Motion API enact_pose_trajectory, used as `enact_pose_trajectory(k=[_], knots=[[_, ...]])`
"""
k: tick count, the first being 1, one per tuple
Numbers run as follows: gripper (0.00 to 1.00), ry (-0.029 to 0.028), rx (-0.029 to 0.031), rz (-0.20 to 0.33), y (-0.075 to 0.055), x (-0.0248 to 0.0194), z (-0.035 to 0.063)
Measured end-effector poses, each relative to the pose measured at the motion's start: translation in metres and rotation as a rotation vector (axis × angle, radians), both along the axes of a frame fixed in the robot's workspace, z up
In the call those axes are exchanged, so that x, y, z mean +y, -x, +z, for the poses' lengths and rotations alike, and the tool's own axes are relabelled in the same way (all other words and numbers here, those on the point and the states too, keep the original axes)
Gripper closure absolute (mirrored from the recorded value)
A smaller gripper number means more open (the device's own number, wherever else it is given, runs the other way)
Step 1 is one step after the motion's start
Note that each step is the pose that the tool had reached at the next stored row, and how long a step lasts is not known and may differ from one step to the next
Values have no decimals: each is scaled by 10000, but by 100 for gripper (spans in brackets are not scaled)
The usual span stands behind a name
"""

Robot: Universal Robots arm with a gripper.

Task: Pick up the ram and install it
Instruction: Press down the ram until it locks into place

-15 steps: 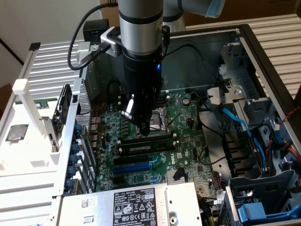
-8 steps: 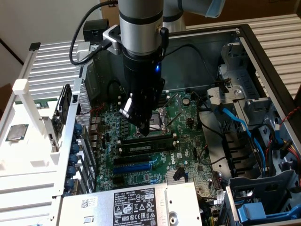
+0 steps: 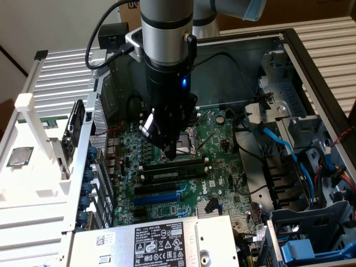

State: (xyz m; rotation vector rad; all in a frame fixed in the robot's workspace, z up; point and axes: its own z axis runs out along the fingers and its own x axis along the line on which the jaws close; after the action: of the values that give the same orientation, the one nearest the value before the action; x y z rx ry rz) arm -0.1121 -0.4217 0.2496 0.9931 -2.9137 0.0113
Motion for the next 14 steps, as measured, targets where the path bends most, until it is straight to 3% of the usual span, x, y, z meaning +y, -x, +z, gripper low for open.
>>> enact_pose_trajectory(k=[14], knots=[[90,0,0,-2613,0,0,0]])
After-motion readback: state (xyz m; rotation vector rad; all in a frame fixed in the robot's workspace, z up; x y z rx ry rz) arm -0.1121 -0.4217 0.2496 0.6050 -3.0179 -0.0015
